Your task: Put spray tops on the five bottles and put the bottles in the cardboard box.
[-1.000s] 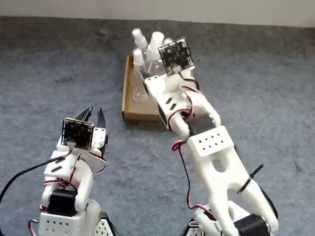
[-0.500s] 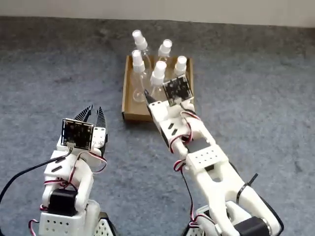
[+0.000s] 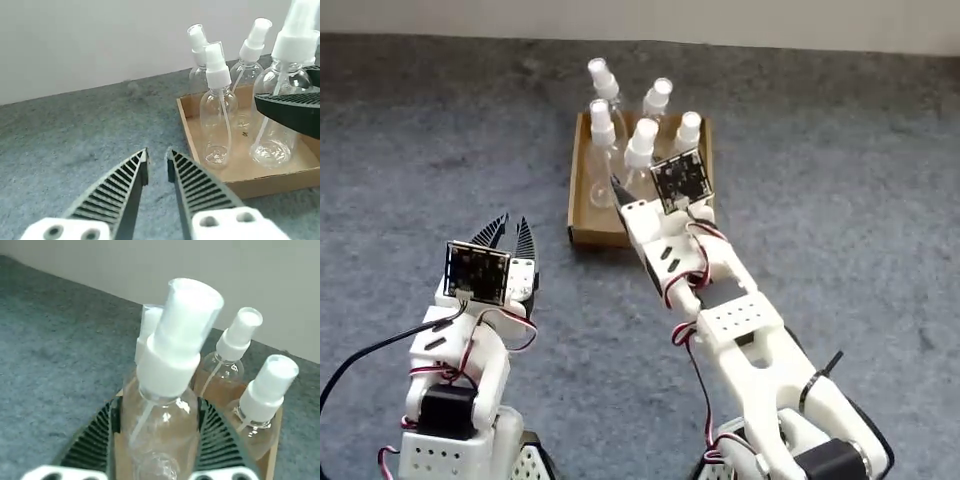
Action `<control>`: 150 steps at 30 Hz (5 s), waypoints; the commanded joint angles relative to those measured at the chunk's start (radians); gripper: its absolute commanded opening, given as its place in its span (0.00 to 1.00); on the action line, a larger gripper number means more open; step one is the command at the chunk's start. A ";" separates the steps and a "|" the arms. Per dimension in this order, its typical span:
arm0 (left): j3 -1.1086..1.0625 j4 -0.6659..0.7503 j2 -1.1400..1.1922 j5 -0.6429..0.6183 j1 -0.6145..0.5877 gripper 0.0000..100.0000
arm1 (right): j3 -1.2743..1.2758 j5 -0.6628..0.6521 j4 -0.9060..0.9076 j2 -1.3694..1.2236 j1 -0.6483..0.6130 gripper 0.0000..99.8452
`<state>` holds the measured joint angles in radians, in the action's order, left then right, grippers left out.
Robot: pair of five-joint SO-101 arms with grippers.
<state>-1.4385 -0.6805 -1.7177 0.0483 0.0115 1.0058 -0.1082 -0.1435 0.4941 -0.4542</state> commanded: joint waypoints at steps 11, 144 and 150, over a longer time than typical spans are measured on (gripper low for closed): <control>0.004 0.023 -0.010 -0.002 -0.005 0.03 | -0.127 -0.008 -0.013 -0.197 0.013 0.00; 0.004 0.020 -0.012 0.002 -0.015 0.03 | 0.131 -0.068 0.788 0.608 0.027 0.03; 0.022 0.017 -0.058 0.002 -0.145 0.03 | 0.366 -0.071 0.789 0.817 0.176 0.00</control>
<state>-1.4385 -0.6805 -1.7300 0.0483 -0.0667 1.3050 -0.1665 0.6437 1.2137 -0.3268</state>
